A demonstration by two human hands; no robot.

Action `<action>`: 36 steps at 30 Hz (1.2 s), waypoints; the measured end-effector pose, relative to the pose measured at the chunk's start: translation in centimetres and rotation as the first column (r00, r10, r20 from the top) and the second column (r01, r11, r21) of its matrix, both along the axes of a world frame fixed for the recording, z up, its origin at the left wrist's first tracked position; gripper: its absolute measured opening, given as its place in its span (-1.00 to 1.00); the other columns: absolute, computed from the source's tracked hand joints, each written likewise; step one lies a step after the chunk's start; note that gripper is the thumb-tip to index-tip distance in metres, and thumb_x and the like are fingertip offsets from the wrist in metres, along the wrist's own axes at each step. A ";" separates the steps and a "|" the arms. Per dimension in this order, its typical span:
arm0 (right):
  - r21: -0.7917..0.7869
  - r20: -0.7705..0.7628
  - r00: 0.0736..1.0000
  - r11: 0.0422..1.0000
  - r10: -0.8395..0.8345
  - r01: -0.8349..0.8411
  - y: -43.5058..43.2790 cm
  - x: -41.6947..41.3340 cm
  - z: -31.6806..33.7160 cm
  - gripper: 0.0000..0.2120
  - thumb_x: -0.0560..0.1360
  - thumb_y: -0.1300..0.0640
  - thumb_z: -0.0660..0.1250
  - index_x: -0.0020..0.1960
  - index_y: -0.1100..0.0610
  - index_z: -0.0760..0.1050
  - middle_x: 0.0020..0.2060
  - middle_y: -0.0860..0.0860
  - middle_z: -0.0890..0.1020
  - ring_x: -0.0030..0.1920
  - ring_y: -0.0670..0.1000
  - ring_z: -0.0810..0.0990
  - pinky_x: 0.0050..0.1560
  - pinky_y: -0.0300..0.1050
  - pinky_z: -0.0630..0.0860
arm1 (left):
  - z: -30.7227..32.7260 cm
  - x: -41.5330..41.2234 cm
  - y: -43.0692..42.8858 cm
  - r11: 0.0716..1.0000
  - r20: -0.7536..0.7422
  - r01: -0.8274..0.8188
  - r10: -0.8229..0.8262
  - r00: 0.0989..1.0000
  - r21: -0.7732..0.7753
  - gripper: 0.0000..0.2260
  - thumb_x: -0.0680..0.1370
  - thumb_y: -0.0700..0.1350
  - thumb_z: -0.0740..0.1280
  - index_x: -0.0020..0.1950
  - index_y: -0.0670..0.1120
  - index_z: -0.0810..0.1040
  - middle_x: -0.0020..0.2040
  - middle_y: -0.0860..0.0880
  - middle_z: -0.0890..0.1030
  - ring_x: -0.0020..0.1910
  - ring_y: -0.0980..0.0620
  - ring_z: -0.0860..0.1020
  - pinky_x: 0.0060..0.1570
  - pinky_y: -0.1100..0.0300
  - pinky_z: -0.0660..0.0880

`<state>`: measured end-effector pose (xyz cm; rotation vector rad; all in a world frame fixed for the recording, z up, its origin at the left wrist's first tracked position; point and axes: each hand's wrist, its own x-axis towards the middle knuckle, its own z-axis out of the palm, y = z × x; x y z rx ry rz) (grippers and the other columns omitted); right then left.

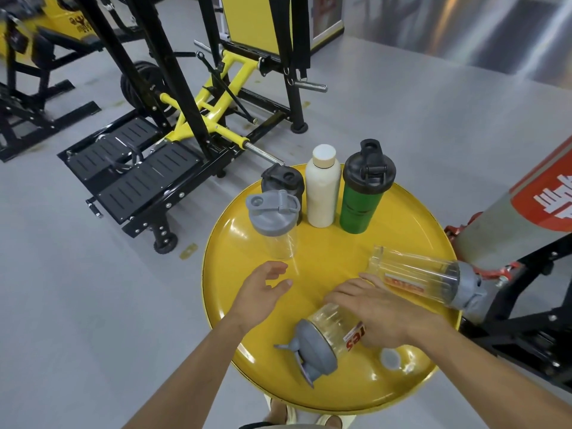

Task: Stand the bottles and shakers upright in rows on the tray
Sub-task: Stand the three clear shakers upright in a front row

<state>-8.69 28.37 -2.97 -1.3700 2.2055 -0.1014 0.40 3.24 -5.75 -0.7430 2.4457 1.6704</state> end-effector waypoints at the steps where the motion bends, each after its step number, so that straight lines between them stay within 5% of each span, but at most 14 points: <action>1: -0.020 0.019 0.999 0.999 -0.029 0.029 0.0 0.0 0.1 -0.13 0.31 0.06 0.47 0.53 -0.21 0.17 0.45 -0.21 0.32 0.49 -0.12 0.20 0.58 0.01 -0.22 | 0.0 0.1 -0.2 1.000 0.000 -0.003 0.003 1.000 0.002 -0.76 0.57 -0.08 0.45 0.22 0.02 0.58 0.21 0.11 0.62 0.27 0.13 0.53 0.28 0.11 0.50; 7: -0.153 0.137 0.972 0.965 -0.190 0.211 -0.7 -0.2 0.0 -0.11 0.26 0.09 0.46 0.49 -0.21 0.17 0.40 -0.26 0.29 0.45 -0.19 0.20 0.55 -0.11 -0.18 | -0.1 0.4 -1.3 1.000 -0.001 0.002 -0.002 1.000 0.020 -0.77 0.57 -0.09 0.44 0.22 -0.02 0.58 0.21 0.08 0.62 0.26 0.12 0.53 0.04 0.41 0.48; 11: -0.236 0.263 0.913 0.897 -0.311 0.374 -1.4 -0.1 -0.4 -0.15 0.28 0.09 0.50 0.45 -0.19 0.18 0.30 -0.29 0.30 0.27 -0.17 0.26 0.37 -0.16 0.23 | -0.1 0.6 -1.6 0.999 0.013 0.031 -0.031 0.999 0.036 -0.74 0.57 -0.28 0.39 0.22 -0.05 0.57 0.22 0.00 0.59 0.25 -0.02 0.52 0.22 0.12 0.53; 14: -0.287 0.368 0.832 0.800 -0.416 0.527 -1.8 -0.1 -0.7 -0.16 0.29 0.11 0.55 0.41 -0.23 0.17 0.27 -0.29 0.36 0.25 -0.12 0.36 0.16 -0.29 0.37 | -0.1 0.6 -1.6 0.996 0.065 0.070 -0.066 0.996 -0.059 -0.72 0.57 -0.15 0.39 0.28 -0.03 0.57 0.21 0.04 0.60 0.19 0.04 0.56 0.28 0.04 0.52; 19: -0.362 0.488 0.722 0.639 -0.491 0.679 -3.1 0.1 -1.4 -0.15 0.30 0.07 0.61 0.35 -0.29 0.15 0.20 -0.30 0.46 0.15 -0.17 0.51 -0.03 -0.29 0.50 | -0.7 0.5 -1.2 0.999 0.062 0.042 -0.044 0.997 0.033 -0.77 0.54 -0.03 0.46 0.18 0.07 0.60 0.19 0.14 0.64 0.25 0.15 0.54 0.33 -0.01 0.49; 24: -0.387 0.572 0.636 0.514 -0.518 0.766 -4.4 -0.3 -2.2 -0.13 0.31 0.14 0.66 0.28 -0.39 0.16 0.19 -0.37 0.47 0.15 -0.41 0.47 -0.04 -0.50 0.43 | -0.8 0.2 -1.2 0.998 0.069 0.069 -0.069 0.995 0.002 -0.77 0.57 -0.04 0.43 0.22 0.07 0.57 0.22 0.15 0.61 0.26 0.18 0.52 0.31 0.12 0.47; 28: -0.362 0.610 0.573 0.450 -0.548 0.816 -5.0 -1.3 -3.4 -0.14 0.28 0.08 0.69 0.38 -0.25 0.25 0.10 -0.09 0.64 0.09 -0.14 0.62 -0.06 -0.49 0.44 | -0.9 -0.3 -1.2 0.997 0.044 0.082 -0.081 0.996 -0.009 -0.76 0.58 -0.05 0.42 0.24 0.05 0.57 0.24 0.13 0.60 0.25 0.22 0.51 0.28 0.19 0.46; 32: -0.360 0.621 0.527 0.386 -0.580 0.849 -5.5 -2.3 -3.7 -0.13 0.26 0.10 0.70 0.45 0.03 0.34 0.17 -0.20 0.59 0.12 -0.41 0.51 0.00 -0.56 0.40 | -1.1 -0.8 -1.3 0.997 0.032 0.081 -0.081 0.996 0.012 -0.76 0.58 -0.06 0.43 0.24 0.06 0.56 0.25 0.11 0.60 0.26 0.21 0.50 0.28 0.19 0.46; 36: -0.356 0.635 0.485 0.330 -0.601 0.874 -6.2 -3.1 -4.1 -0.07 0.25 0.09 0.71 0.49 0.00 0.30 0.23 -0.14 0.60 0.19 -0.21 0.56 0.08 -0.48 0.45 | -1.4 -1.0 -1.5 0.997 0.031 0.076 -0.077 0.997 0.026 -0.75 0.57 -0.05 0.43 0.24 0.06 0.57 0.24 0.13 0.59 0.26 0.20 0.51 0.31 0.12 0.48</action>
